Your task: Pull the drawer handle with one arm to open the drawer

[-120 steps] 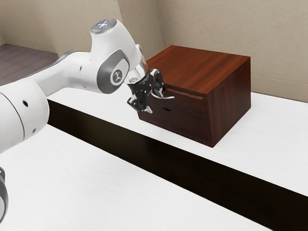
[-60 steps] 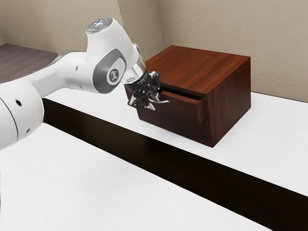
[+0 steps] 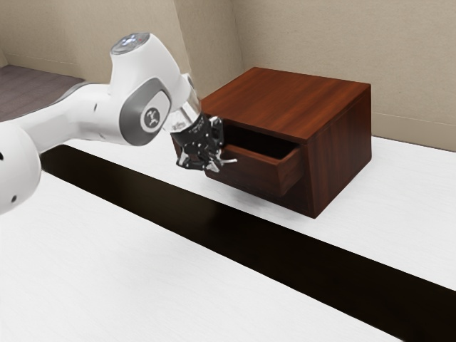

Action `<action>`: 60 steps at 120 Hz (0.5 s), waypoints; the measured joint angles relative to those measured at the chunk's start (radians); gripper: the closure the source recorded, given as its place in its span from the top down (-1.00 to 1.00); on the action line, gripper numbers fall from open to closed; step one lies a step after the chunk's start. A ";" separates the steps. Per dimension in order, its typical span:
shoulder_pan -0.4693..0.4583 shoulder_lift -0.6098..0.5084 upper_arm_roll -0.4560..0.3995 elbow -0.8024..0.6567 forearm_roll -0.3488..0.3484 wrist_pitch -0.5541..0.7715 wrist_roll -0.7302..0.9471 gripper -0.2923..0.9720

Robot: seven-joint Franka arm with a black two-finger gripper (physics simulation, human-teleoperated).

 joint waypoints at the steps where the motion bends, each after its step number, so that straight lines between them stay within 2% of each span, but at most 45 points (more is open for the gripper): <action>1: 0.000 -0.003 0.000 -0.004 0.000 0.000 0.000 -0.56; 60: 0.014 -0.128 0.001 -0.160 0.000 0.001 -0.009 -0.56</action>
